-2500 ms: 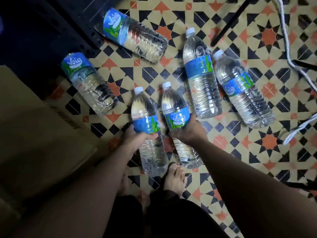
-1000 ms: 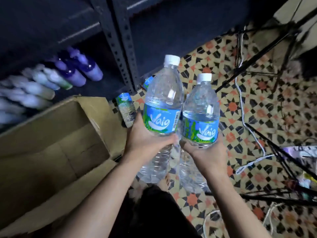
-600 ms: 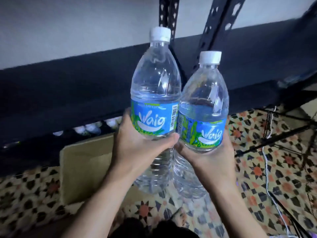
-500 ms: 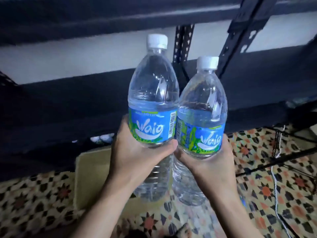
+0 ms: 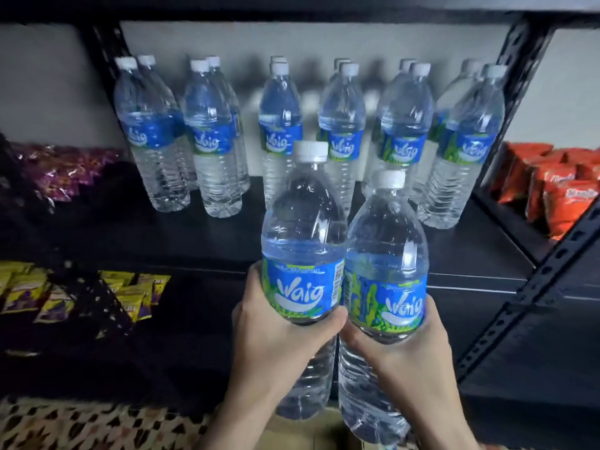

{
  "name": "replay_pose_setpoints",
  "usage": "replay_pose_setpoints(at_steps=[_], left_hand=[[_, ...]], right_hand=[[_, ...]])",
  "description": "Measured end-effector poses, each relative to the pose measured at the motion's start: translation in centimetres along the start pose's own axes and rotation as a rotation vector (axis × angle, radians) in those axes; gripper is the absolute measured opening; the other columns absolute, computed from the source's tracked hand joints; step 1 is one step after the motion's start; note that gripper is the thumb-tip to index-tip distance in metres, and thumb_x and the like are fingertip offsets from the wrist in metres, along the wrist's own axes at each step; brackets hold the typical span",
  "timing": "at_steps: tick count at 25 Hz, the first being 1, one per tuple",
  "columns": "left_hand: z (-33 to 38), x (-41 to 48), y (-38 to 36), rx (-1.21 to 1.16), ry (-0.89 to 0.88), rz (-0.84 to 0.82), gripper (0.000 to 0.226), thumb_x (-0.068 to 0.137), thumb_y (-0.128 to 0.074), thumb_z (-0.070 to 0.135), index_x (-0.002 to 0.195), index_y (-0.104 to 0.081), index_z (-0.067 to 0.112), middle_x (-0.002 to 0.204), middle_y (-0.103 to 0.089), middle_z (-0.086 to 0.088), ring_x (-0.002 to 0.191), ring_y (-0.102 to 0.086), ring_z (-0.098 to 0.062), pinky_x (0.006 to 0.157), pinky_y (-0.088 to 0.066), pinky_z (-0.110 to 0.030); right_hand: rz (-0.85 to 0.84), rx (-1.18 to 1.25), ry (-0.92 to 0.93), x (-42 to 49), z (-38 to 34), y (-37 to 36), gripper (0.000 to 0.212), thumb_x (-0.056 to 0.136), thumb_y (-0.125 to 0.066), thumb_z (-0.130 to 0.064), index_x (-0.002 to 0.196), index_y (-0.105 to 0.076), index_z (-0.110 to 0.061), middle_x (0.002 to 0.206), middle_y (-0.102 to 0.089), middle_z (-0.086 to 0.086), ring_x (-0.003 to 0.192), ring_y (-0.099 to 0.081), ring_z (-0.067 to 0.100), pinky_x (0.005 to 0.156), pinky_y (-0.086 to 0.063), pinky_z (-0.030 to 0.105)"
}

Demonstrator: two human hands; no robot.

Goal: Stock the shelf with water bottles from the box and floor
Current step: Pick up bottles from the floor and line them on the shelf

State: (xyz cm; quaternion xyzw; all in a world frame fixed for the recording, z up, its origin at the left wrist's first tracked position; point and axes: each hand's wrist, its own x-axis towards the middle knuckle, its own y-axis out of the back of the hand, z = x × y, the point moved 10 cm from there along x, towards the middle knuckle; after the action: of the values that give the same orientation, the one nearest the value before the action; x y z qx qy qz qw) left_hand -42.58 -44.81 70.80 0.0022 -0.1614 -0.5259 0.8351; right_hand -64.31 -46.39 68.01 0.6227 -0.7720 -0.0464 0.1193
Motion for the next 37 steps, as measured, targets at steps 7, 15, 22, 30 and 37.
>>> replay_pose_setpoints(at_steps=[7,15,22,30,37], left_hand=[[2.9,6.0,2.4,-0.031,-0.081,0.077,0.073,0.040,-0.093,0.032,0.105,-0.059,0.028,0.093,-0.073,0.019,0.082,-0.070,0.005,0.075,-0.059,-0.026],[6.1,11.5,3.3,-0.041,-0.182,0.037,0.069,0.046,-0.096,0.021,0.104,-0.058,0.026,0.090,-0.072,0.018,0.082,-0.066,0.011,0.069,-0.049,-0.006],[6.4,13.8,1.6,-0.075,-0.172,0.023,0.074,0.042,-0.094,0.036,0.105,-0.056,0.032,0.095,-0.072,0.014,0.087,-0.069,0.001,0.080,-0.058,-0.030],[7.2,12.9,-3.2,-0.070,-0.161,0.024,0.069,0.046,-0.096,0.032,0.104,-0.057,0.032,0.092,-0.073,0.016,0.083,-0.070,0.001,0.080,-0.059,-0.034],[7.3,10.8,-8.7,-0.117,-0.149,0.024,0.069,0.047,-0.097,0.024,0.104,-0.058,0.030,0.091,-0.073,0.016,0.081,-0.070,0.002,0.073,-0.055,-0.024]], right_hand=[[0.030,-0.039,0.107,4.9,-5.4,-3.3,0.078,0.038,-0.090,-0.055,0.105,-0.056,-0.031,0.085,-0.074,-0.019,0.076,-0.068,-0.006,0.068,-0.052,0.023],[0.072,-0.090,0.186,9.3,-9.5,-5.1,0.075,0.043,-0.091,-0.054,0.106,-0.057,-0.032,0.088,-0.071,-0.020,0.080,-0.064,-0.010,0.064,-0.045,0.014],[0.126,-0.119,0.231,13.1,-10.8,-4.0,0.069,0.052,-0.093,-0.043,0.108,-0.055,-0.031,0.085,-0.071,-0.021,0.078,-0.064,-0.011,0.067,-0.045,0.011],[0.253,-0.099,0.222,18.9,-8.8,3.5,0.075,0.056,-0.091,-0.046,0.116,-0.050,-0.025,0.103,-0.067,-0.008,0.097,-0.063,0.015,0.084,-0.046,0.030],[0.339,-0.098,0.247,22.1,-6.2,9.7,0.068,0.059,-0.091,-0.036,0.111,-0.049,-0.024,0.090,-0.064,-0.013,0.087,-0.063,0.013,0.076,-0.042,0.024]])
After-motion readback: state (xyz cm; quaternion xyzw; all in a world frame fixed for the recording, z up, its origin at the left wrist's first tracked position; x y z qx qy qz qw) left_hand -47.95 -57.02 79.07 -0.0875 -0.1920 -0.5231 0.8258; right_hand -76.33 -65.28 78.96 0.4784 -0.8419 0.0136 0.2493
